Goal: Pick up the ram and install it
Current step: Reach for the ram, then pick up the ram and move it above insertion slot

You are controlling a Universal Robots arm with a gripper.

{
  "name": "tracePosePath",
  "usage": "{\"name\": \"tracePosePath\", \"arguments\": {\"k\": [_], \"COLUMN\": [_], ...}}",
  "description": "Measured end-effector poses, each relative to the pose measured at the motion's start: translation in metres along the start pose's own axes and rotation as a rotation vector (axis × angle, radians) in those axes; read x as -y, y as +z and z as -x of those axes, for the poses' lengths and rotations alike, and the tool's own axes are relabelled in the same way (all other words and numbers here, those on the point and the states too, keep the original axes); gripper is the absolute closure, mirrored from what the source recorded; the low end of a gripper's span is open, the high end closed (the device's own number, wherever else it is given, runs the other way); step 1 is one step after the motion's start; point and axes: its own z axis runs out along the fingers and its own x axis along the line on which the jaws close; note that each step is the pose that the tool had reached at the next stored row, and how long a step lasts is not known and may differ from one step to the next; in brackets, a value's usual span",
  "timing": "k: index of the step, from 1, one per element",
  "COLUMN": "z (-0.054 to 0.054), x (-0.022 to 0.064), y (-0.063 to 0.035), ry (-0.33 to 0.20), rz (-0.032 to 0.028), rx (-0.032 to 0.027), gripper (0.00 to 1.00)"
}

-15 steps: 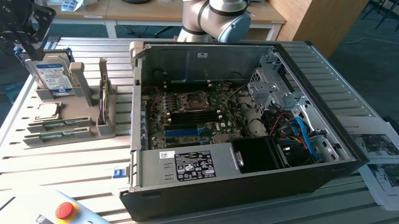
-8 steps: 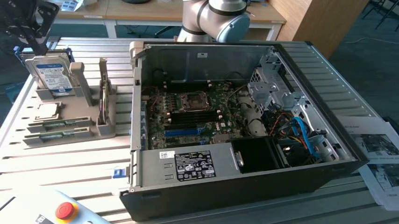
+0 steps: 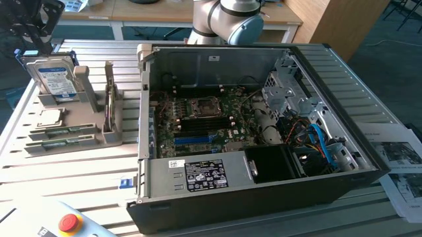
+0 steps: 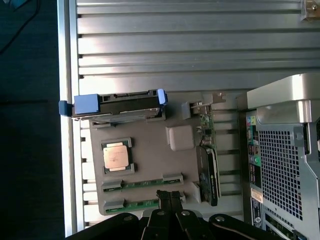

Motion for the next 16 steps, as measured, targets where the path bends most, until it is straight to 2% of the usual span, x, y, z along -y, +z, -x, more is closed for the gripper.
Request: {"name": "tracePosePath", "arguments": {"k": [16], "z": [0.0000], "x": [-0.0001], "y": [0.0000], "ry": [-0.009], "rz": [0.0003], "rx": [-0.0004], "gripper": [0.90]}}
